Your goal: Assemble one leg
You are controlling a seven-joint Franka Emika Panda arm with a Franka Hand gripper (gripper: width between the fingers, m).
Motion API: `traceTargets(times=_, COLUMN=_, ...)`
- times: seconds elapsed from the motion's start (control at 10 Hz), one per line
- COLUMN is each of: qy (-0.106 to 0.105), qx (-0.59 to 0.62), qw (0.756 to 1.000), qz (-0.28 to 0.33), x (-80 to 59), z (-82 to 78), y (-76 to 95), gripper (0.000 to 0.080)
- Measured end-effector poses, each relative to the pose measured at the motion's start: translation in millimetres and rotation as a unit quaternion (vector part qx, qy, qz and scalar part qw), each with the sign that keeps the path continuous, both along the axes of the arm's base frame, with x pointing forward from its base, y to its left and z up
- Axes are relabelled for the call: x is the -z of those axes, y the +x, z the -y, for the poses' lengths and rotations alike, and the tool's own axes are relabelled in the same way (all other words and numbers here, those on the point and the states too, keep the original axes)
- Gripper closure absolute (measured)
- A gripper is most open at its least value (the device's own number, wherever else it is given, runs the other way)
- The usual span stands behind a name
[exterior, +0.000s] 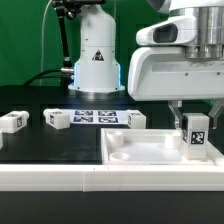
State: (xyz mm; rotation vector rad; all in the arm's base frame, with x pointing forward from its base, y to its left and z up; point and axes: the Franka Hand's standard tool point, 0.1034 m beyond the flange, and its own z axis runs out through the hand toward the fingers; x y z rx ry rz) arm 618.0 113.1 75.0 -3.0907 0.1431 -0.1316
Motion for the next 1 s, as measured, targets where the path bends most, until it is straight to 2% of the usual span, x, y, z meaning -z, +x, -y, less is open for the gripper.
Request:
traceTargets(times=0.2, qy=0.015, qx=0.112, qw=0.994, qz=-0.004, x=1.7, z=-1.9, y=-1.2, gripper=0.0510)
traceTargets(times=0.4, qy=0.036, qx=0.228, qw=0.973, qz=-0.007, x=1.8, z=-2.8, y=-0.7, gripper=0.0509)
traceTargets(times=0.7, qy=0.043, qx=0.397, qw=0.917, qz=-0.015, x=2.2, z=-5.5, y=-2.0, gripper=0.0509)
traceTargets(times=1.0, qy=0.050, qx=0.506, qw=0.861, qz=-0.016, x=2.3, z=-5.6, y=-1.8, gripper=0.0509)
